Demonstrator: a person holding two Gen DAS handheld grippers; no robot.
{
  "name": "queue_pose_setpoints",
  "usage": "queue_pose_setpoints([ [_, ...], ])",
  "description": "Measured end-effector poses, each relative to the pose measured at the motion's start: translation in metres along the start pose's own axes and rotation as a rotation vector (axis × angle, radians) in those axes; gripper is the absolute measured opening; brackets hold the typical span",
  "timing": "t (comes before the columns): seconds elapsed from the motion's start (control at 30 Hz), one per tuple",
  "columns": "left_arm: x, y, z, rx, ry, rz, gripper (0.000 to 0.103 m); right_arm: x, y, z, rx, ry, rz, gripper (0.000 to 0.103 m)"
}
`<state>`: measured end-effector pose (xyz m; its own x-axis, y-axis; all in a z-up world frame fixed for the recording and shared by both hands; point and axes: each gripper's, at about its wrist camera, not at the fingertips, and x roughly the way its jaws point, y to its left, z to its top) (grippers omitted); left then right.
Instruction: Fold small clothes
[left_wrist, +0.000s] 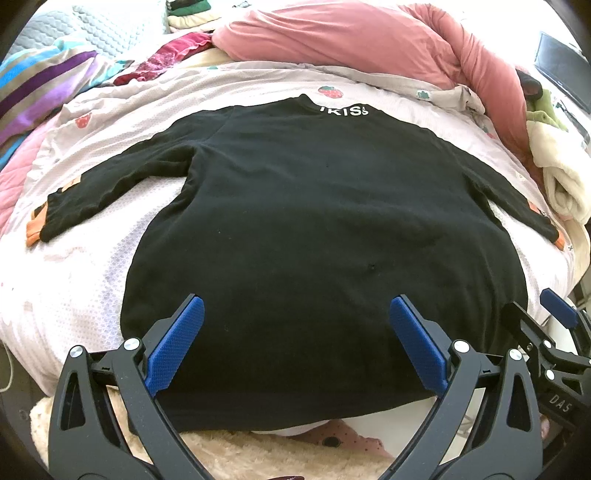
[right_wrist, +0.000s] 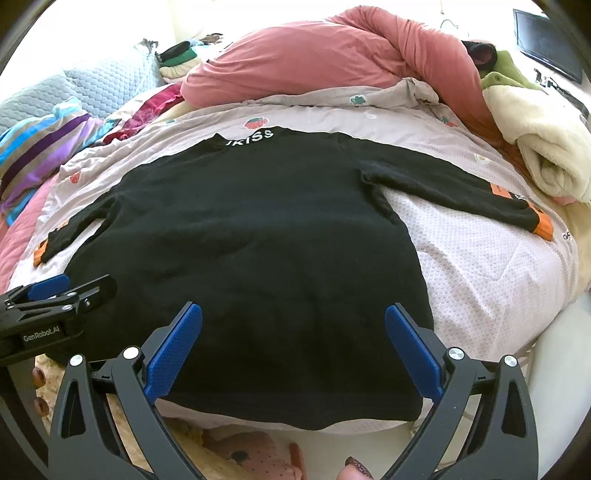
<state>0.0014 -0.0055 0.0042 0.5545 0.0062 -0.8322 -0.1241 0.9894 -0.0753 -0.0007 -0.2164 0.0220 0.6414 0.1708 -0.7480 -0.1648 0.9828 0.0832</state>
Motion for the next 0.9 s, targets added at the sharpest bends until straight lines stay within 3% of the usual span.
queue_pose_setpoints([
  [0.9, -0.0018, 0.0028, 0.0015, -0.003, -0.009, -0.002, 0.095, -0.0022, -0.0001, 0.0009, 0.001, -0.002, 0.003, 0.099],
])
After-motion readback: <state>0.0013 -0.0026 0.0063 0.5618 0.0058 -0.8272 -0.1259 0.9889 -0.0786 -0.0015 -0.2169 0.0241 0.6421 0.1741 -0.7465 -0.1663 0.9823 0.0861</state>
